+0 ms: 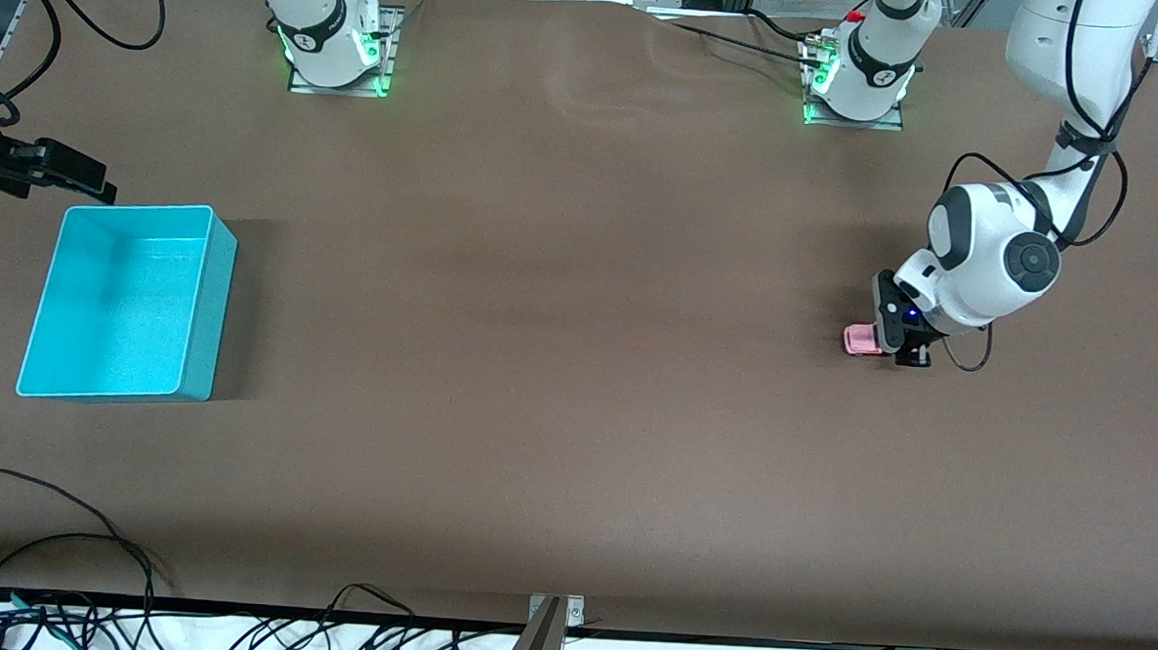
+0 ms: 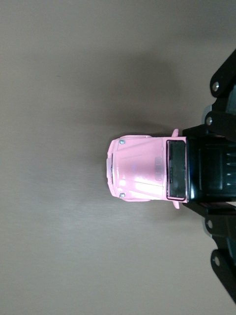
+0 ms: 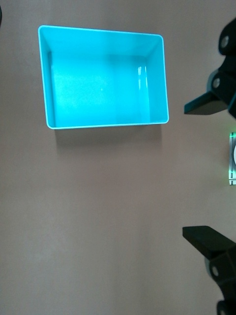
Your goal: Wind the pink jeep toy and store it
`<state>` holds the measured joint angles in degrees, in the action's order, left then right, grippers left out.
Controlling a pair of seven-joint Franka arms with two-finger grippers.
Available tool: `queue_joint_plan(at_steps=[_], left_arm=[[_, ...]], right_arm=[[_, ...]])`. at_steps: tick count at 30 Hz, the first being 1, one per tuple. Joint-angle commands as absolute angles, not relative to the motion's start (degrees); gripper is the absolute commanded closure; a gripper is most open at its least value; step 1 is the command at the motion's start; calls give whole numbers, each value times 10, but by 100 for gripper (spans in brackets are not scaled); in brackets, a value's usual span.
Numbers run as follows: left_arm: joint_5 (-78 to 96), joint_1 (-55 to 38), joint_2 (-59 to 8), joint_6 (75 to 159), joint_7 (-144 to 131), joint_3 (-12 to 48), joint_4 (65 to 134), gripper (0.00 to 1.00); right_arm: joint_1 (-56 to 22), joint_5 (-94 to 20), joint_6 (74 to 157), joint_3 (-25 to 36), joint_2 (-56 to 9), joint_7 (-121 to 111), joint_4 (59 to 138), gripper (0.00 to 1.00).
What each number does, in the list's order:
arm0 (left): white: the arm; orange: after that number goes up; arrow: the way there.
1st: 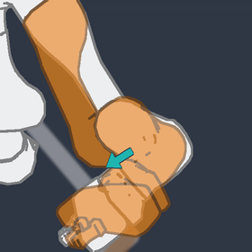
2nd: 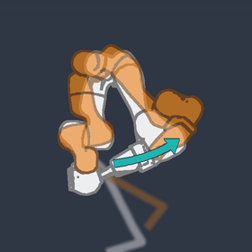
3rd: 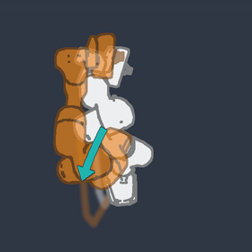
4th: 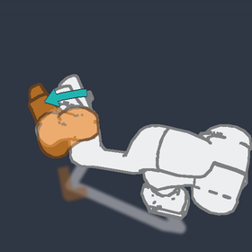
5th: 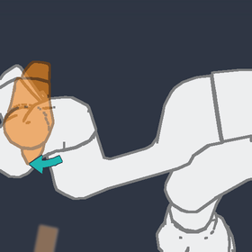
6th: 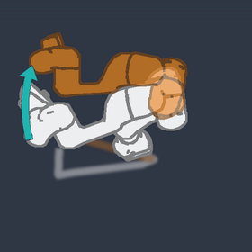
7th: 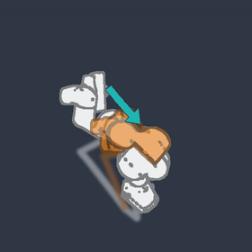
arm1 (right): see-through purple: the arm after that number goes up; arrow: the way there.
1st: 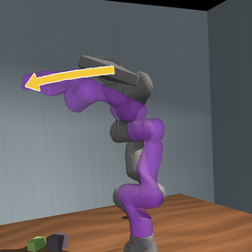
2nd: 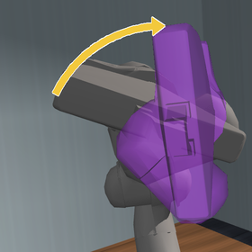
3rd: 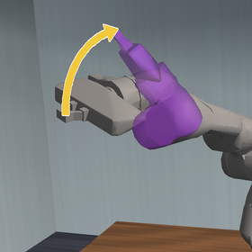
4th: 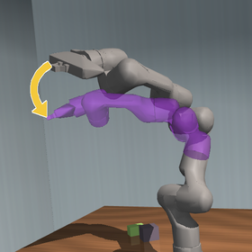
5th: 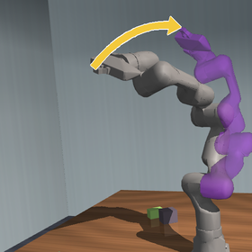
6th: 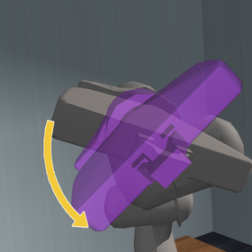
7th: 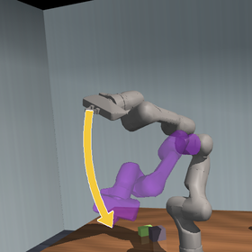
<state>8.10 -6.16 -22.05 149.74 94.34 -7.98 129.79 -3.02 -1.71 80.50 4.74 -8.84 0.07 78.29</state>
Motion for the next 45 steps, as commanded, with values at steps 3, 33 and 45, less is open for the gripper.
queue_joint_plan(at_steps=[3, 33, 45], left_arm=[[96, -43, -289, 1513, 1015, -112, 1293, 100], [123, 3, -316, 1539, 1118, -149, 1243, 0], [116, -11, -252, 1327, 1114, -142, 1148, 0]], right_arm=[[-32, -28, 809, 48, -83, -4, 791, 0], [-32, -27, 809, 49, -83, -3, 797, 0], [-32, -27, 810, 49, -83, -4, 796, 0]])
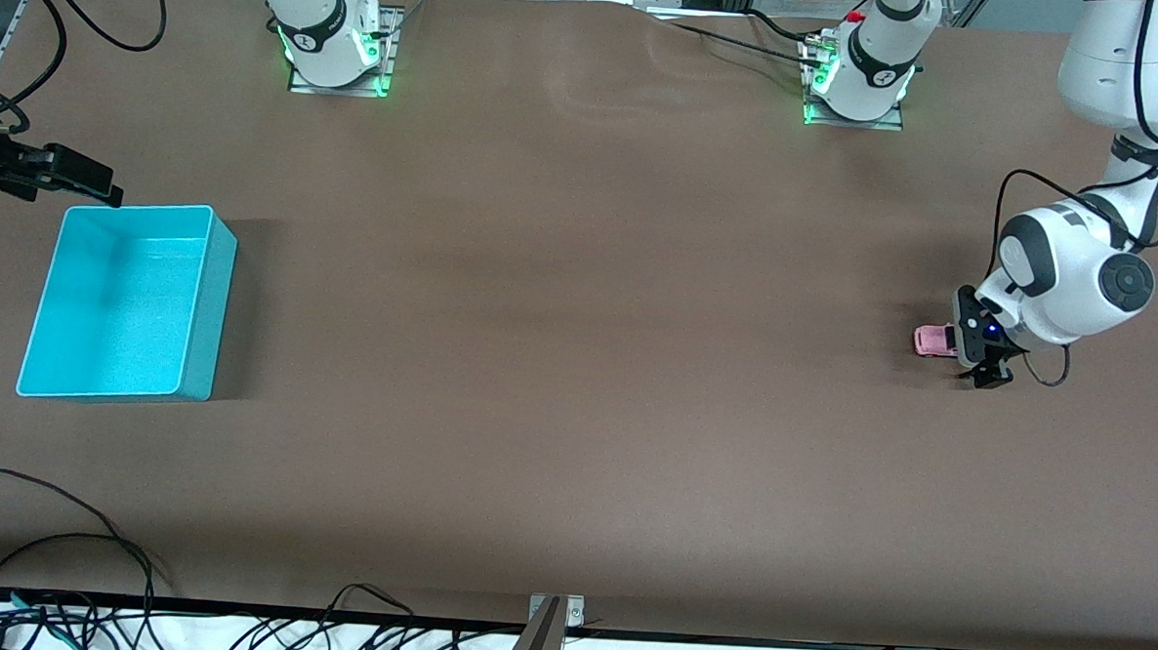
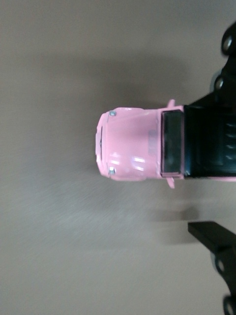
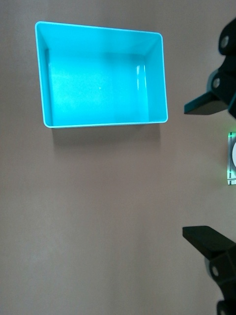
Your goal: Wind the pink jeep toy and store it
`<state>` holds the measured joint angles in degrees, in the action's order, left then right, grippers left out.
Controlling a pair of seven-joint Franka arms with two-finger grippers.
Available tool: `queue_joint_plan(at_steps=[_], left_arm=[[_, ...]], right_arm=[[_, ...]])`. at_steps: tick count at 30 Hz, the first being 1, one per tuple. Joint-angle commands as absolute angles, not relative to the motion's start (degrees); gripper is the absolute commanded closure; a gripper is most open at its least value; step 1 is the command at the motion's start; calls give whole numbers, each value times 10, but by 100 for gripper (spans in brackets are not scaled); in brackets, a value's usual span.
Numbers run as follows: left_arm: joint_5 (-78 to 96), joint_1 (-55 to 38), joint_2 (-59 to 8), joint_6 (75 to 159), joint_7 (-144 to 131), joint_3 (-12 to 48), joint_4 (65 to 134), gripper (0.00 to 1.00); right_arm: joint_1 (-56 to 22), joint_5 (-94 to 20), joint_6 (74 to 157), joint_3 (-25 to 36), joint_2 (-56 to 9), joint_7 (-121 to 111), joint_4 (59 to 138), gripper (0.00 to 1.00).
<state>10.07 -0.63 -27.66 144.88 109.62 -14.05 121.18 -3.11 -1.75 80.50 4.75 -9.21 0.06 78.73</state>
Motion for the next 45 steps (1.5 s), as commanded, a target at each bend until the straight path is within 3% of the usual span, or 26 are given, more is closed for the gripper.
queue_joint_plan(at_steps=[1, 9, 13, 23, 29, 45], left_arm=[[116, -11, -243, 1304, 1114, -142, 1141, 0], [67, -18, -189, 1145, 1077, -142, 1092, 0], [65, -19, -188, 1107, 1063, -142, 1055, 0], [69, -18, -190, 1117, 1061, -143, 990, 0], [74, -12, -199, 1215, 1059, -144, 992, 0], [65, -25, -164, 1200, 958, -142, 988, 0]], right_arm=[[-32, -27, 810, 49, -83, -4, 796, 0], [-31, -27, 810, 49, -83, -4, 796, 0], [-31, -27, 810, 50, -83, -4, 796, 0], [-31, -27, 811, 50, -83, -4, 796, 0], [-31, -27, 810, 50, -83, -4, 796, 0], [-31, -27, 810, 50, -83, -4, 796, 0]])
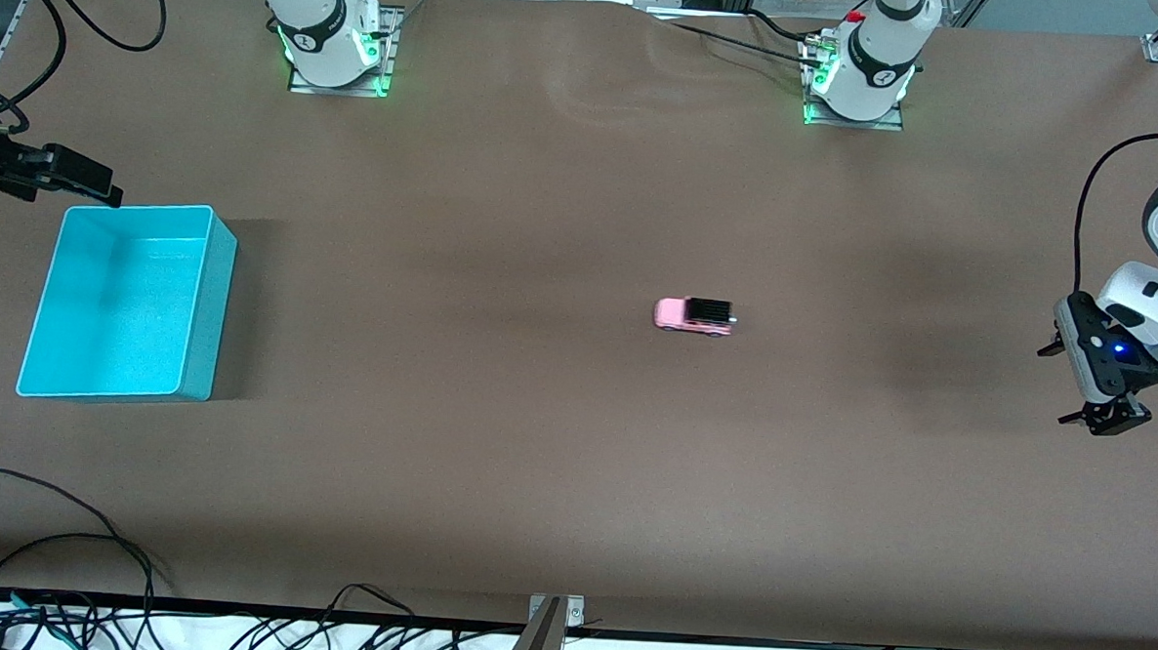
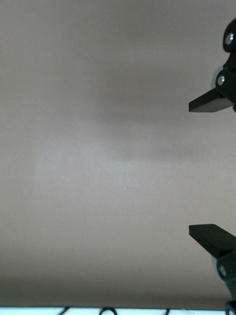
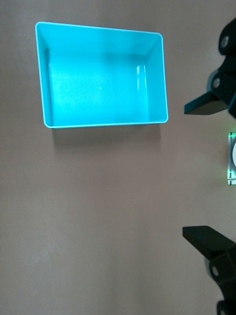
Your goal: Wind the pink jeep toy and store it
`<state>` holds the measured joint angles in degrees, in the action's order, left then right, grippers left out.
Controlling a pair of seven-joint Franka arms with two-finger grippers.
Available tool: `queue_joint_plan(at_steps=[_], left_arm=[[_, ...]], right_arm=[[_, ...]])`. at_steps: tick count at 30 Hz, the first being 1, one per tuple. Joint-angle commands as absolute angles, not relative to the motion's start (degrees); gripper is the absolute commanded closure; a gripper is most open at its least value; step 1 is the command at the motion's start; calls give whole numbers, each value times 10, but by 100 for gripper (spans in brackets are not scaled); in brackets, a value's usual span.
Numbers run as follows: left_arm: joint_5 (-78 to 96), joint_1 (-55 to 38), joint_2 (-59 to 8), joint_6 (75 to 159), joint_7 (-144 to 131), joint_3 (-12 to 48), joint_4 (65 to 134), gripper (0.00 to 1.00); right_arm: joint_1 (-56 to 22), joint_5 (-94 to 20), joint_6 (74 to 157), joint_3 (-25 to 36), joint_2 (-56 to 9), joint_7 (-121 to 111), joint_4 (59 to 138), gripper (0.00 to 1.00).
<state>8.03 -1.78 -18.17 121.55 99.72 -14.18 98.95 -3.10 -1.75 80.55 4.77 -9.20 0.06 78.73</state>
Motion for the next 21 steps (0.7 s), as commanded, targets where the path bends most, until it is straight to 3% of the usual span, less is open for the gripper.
queue_joint_plan(at_steps=[1, 21], left_arm=[[65, -25, -162, 1199, 953, -142, 989, 0], [-18, -33, -105, 1122, 680, -111, 989, 0]], right_arm=[[-31, -27, 810, 50, -83, -4, 797, 0], [-30, -25, 811, 51, -83, -4, 795, 0]])
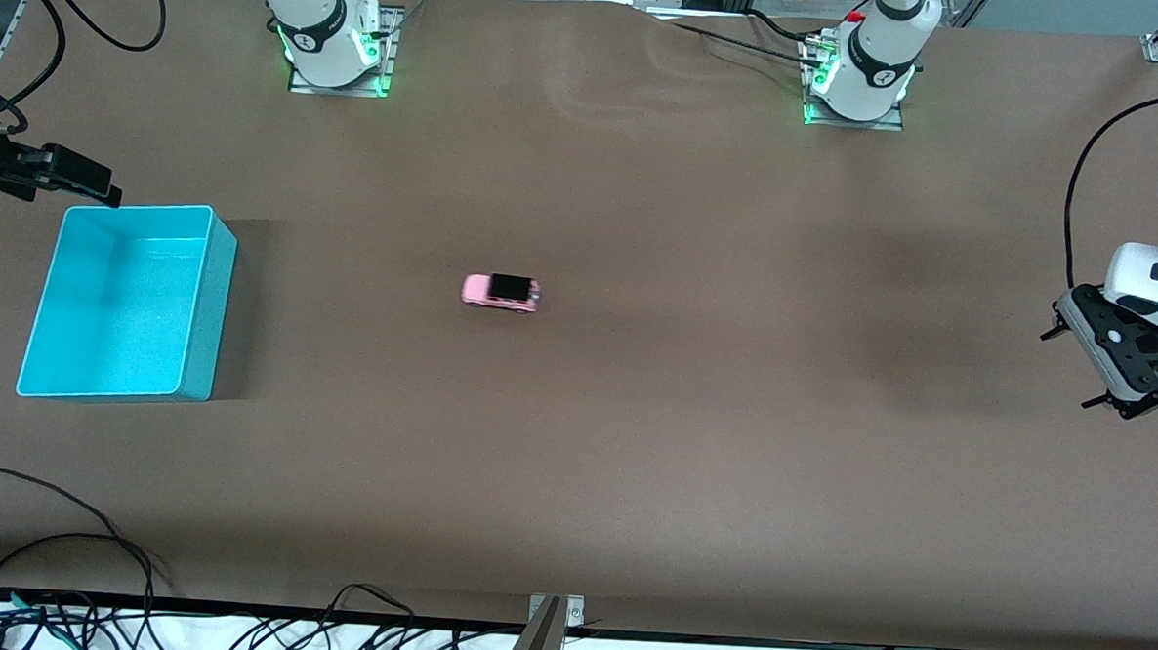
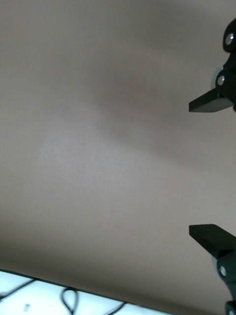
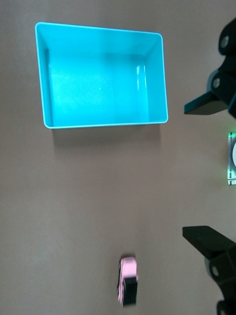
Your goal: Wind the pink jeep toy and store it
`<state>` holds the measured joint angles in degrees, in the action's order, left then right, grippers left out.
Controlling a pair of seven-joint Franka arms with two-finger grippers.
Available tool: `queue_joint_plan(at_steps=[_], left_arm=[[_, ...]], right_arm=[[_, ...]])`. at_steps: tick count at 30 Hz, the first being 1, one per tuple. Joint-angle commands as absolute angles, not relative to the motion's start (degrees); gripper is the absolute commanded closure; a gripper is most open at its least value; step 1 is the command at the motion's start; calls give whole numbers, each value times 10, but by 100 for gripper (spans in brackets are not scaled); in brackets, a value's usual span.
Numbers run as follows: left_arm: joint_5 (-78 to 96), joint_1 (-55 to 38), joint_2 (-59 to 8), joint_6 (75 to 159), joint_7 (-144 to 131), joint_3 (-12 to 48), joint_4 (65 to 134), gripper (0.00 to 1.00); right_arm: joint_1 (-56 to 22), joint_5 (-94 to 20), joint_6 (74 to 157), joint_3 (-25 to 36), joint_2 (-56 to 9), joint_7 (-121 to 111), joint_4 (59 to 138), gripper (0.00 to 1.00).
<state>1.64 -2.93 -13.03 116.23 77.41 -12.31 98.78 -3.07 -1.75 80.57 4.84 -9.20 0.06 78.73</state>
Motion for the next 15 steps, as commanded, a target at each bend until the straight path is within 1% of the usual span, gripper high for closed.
queue_joint_plan(at_steps=[1, 15], left_arm=[[-21, -33, -102, 1116, 664, -108, 989, 0], [-24, -33, -70, 1033, 448, -95, 989, 0]], right_arm=[[-30, -25, 811, 51, -83, -4, 795, 0], [-29, -27, 811, 51, -83, -4, 795, 0]])
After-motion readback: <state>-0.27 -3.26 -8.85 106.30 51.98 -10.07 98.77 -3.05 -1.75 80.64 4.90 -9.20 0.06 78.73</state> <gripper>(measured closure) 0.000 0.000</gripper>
